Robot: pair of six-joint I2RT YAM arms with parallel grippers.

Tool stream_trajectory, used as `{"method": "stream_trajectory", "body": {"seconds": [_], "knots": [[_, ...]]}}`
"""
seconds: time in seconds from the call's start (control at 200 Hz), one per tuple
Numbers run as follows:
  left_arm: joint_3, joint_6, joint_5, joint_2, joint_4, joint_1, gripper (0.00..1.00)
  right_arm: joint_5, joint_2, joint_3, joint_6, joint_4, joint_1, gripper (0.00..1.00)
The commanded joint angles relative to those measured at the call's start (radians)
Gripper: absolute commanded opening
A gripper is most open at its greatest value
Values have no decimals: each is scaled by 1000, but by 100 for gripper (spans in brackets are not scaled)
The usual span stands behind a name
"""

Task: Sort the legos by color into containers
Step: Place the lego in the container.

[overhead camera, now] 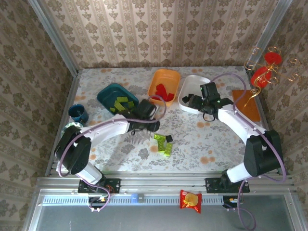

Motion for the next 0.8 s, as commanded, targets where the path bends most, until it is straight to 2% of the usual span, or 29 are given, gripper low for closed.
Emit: {"method": "stream_trajectory", "body": {"seconds": [0.0, 0.265, 0.535, 0.585, 0.71, 0.795], "knots": [[160, 57, 36, 90, 87, 13, 38, 5, -60, -55, 44, 18, 1, 70], [601, 58, 178, 445, 104, 27, 38, 17, -161, -167, 71, 3, 1, 70], [926, 33, 260, 714, 22, 23, 42, 9, -218, -220, 75, -8, 4, 70], [968, 22, 262, 746, 5, 23, 48, 4, -222, -222, 75, -6, 3, 70], [999, -4, 268, 749, 1, 31, 70, -11, -227, -221, 66, -3, 9, 70], [954, -13, 267, 686, 34, 41, 76, -14, -231, -222, 62, -1, 18, 71]]}}
